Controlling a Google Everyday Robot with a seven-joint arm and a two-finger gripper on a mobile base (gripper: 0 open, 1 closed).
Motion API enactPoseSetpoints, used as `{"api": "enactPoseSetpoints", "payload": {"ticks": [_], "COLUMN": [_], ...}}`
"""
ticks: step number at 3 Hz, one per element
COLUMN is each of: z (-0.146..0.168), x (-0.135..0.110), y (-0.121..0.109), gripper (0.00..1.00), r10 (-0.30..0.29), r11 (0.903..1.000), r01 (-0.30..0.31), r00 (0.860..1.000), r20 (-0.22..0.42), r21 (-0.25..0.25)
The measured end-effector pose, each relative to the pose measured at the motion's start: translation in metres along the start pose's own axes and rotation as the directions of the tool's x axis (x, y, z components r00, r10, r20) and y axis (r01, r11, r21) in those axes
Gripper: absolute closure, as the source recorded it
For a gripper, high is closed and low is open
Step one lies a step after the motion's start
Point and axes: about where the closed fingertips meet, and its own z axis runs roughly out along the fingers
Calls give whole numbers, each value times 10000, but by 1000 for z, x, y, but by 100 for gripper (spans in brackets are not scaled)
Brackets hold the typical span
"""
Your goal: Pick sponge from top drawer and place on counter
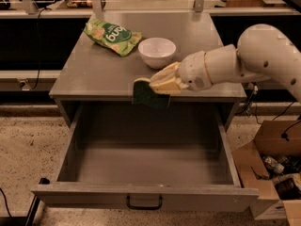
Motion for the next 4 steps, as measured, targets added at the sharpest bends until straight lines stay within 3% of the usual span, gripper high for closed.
{"api": "enactPoseSetpoints", "payload": {"ticks": [1,2,4], "z": [-24,-47,-91], "x": [3,11,46], "y": [-39,-76,-126], "gripper": [100,100,100], "r10": [679,1414,2788], "r11": [9954,9807,9315], "r01": [-674,-1400,-2615], "r00": [9977,9899,9597], "r20": [-40,-5,-344], "r21": [674,1363,2529]}}
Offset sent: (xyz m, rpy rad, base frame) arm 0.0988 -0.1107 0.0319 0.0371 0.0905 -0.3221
